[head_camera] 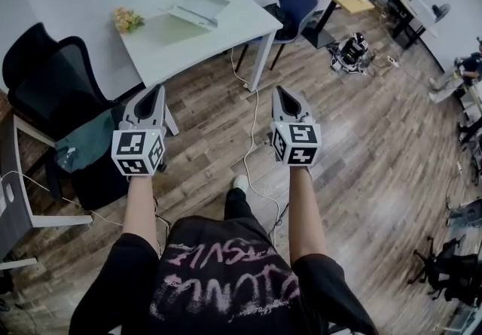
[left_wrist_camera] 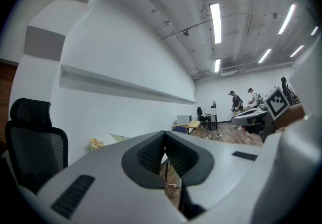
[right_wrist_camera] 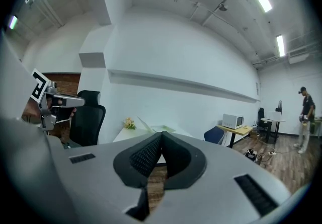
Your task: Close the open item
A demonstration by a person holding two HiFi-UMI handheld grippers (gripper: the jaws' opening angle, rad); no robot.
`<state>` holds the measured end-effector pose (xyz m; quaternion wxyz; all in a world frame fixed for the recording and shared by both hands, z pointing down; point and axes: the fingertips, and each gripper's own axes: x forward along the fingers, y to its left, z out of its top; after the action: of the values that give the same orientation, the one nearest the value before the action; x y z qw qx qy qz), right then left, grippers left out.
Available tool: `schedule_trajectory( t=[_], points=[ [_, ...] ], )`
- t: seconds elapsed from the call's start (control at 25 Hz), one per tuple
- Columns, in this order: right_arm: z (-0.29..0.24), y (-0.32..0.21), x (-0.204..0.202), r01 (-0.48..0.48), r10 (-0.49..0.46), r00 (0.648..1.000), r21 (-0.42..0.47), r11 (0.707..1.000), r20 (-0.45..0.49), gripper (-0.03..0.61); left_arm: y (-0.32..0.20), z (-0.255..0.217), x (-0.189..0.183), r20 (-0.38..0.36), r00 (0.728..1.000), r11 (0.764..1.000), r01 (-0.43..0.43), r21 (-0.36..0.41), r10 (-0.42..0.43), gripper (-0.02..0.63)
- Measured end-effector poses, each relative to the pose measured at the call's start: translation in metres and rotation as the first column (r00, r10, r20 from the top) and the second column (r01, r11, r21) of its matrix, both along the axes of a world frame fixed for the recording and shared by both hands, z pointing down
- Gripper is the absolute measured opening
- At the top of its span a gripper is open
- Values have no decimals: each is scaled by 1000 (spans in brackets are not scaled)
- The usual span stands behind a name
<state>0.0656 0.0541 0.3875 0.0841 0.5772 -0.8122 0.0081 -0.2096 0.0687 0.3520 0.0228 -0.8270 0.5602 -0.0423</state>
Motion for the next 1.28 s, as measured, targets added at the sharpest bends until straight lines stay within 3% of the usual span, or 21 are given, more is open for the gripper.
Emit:
schedule_trajectory(
  t=[0.4, 0.68, 1.28],
  points=[
    [7, -88, 27, 16, -16, 1000, -9, 1000, 1, 8, -84, 11, 33, 13, 1000, 1000, 7, -29, -7, 2],
    [3, -157, 55, 62, -62, 998, -11, 998, 11, 8, -144, 5, 63, 23, 998, 997, 64, -37, -63, 2],
    [3, -246, 85, 131, -130, 990, -2, 991, 56, 8, -216, 5, 88, 54, 988, 988, 150, -43, -148, 2]
  ],
)
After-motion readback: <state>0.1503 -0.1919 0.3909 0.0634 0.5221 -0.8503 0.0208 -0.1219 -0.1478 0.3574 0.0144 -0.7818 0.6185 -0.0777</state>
